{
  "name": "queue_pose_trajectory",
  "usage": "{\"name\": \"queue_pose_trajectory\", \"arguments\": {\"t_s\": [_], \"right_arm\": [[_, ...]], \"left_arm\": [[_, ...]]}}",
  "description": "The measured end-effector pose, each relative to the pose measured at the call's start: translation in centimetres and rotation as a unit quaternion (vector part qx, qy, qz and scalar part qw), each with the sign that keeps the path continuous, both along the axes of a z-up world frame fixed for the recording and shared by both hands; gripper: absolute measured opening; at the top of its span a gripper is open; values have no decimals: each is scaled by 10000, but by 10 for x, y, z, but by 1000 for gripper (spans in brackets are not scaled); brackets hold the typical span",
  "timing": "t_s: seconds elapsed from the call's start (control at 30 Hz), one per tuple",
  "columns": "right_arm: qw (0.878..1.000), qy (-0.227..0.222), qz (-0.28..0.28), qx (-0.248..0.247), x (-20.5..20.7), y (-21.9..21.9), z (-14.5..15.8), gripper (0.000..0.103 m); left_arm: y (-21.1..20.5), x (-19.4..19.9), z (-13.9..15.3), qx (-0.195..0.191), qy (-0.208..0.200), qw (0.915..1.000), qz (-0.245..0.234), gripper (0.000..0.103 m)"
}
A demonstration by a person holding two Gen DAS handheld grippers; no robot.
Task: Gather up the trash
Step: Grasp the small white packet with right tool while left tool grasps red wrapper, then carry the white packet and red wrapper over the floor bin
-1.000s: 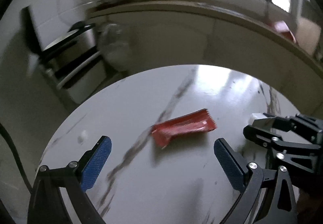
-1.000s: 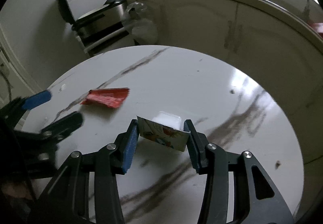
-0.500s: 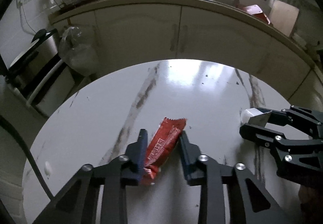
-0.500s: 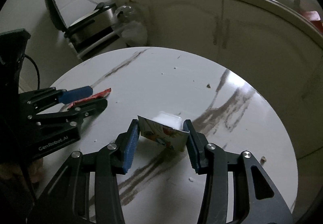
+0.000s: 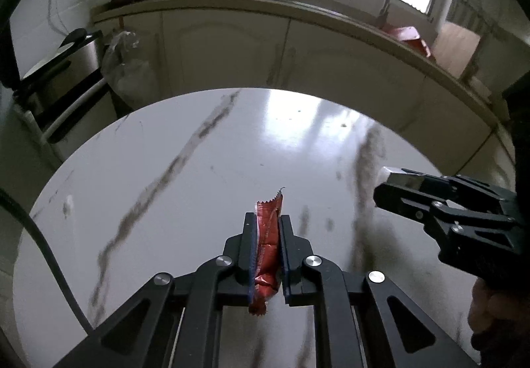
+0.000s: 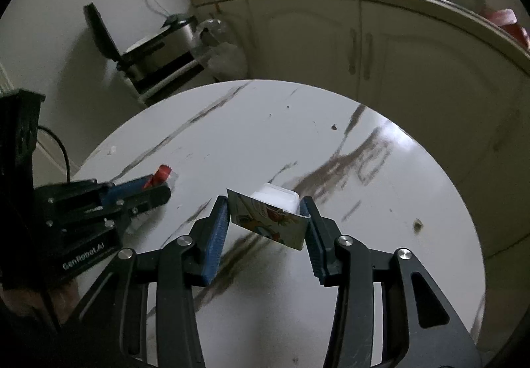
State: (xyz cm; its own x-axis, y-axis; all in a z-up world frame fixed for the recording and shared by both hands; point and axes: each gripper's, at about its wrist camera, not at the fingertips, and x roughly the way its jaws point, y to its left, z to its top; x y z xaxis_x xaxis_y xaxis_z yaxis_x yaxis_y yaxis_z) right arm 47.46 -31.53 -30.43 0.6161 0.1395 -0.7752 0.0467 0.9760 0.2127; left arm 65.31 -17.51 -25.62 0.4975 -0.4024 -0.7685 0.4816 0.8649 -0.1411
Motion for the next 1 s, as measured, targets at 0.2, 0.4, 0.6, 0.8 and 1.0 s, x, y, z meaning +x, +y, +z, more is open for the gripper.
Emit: {"name": "queue_pose_trajectory", "arguments": {"t_s": [0.2,0.4,0.6,0.8,1.0], "right_arm": [[9997,-207,-151,43,-35,-11,20,41],[9983,-471,-344,31,-78,-29,44,41],[9951,-778,-607,4,-124,-58,69,40],[9903,-1007,-955,-13,-168,-95,86,40],[9841,-1059,-1424,-28,-211,-144,87,40]], "left_arm": [[3,-64,31,-186,-282,9994,76,8],[-5,-126,61,-359,-642,9973,69,8],[-27,-183,81,-464,-878,9950,-121,8],[-68,-228,88,-490,-968,9931,-444,8],[-110,-251,87,-525,-924,9913,-777,8]]}}
